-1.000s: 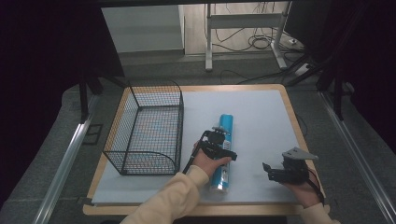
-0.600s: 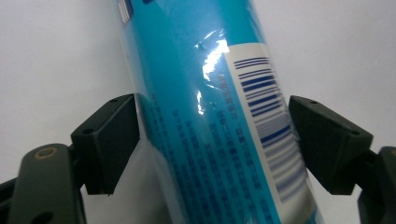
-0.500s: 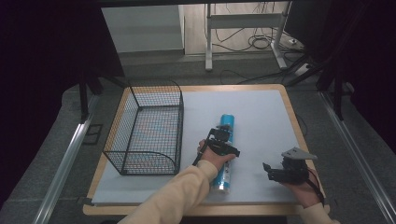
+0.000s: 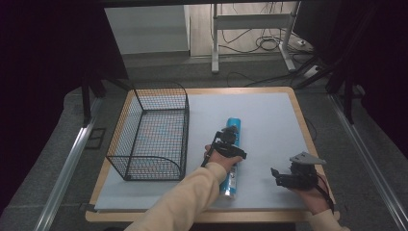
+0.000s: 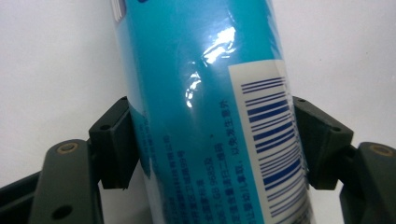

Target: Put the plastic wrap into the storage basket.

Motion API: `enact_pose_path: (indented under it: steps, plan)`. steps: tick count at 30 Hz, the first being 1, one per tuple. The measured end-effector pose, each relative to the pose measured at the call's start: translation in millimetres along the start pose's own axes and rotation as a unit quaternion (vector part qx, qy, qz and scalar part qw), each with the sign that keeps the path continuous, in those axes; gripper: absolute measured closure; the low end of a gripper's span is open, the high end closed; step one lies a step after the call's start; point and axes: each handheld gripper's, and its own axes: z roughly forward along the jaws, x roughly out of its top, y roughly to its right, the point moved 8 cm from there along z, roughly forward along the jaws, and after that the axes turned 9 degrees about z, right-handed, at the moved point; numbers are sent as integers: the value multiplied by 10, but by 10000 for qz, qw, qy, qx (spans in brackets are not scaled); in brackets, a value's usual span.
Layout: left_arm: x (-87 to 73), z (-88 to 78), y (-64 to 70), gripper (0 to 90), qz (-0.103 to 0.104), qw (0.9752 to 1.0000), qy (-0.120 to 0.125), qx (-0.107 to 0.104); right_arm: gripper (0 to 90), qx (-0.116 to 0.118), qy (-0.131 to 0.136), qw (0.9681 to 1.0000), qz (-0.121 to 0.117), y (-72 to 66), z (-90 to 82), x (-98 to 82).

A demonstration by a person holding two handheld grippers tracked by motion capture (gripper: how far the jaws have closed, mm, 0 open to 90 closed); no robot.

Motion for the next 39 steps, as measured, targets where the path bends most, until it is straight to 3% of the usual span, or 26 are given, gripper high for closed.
enact_pose_path:
  steps: [3,7,12,20,39]
  plan:
    - [9,28,20,267,68,9999,11,129,117,-15,-10,10000,-10,2,0,-4]
    - [11,25,18,271,40,9999,26,126,119,-31,-1,10000,18,14,-3,-2]
    - [7,11,-4,278,-56,10000,24,8,121,-50,6,10000,57,35,-8,0]
    - [-16,-27,-33,290,114,9998,72,-116,122,-79,3,9999,75,54,-3,-2]
    - [94,-402,-260,302,221,9979,471,-382,123,-96,-40,9999,83,65,19,-15]
